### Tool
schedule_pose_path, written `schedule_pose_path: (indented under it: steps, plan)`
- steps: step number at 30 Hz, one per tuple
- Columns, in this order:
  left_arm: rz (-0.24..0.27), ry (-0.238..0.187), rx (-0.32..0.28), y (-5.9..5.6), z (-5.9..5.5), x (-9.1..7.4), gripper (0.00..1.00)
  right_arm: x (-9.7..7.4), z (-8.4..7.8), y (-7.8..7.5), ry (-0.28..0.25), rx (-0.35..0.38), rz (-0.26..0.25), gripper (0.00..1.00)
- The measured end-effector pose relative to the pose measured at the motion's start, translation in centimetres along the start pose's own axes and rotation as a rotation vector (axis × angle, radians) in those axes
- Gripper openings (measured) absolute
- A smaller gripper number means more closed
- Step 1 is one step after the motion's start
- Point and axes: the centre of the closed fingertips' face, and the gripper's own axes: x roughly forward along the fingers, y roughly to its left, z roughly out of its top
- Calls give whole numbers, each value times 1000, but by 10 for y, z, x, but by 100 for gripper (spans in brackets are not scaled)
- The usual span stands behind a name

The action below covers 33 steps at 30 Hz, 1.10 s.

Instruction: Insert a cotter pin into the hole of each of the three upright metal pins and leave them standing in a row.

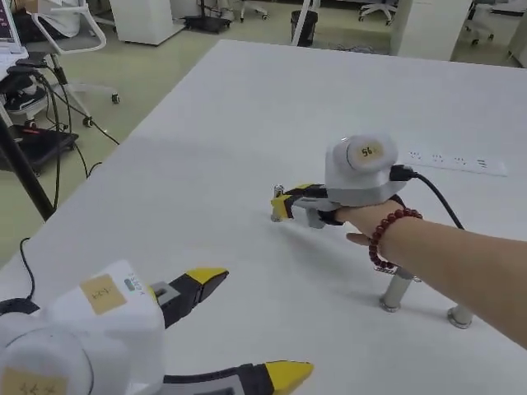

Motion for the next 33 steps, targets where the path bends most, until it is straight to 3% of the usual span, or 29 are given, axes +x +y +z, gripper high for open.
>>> schedule_pose_path:
  steps: [22,33]
  plan:
    - [0,15,-6,1,-5,-3,72,-1,3,7,8,8,26,10]
    - [-5,17,1,-2,-4,-1,72,-10,0,15,54,-81,31,10]
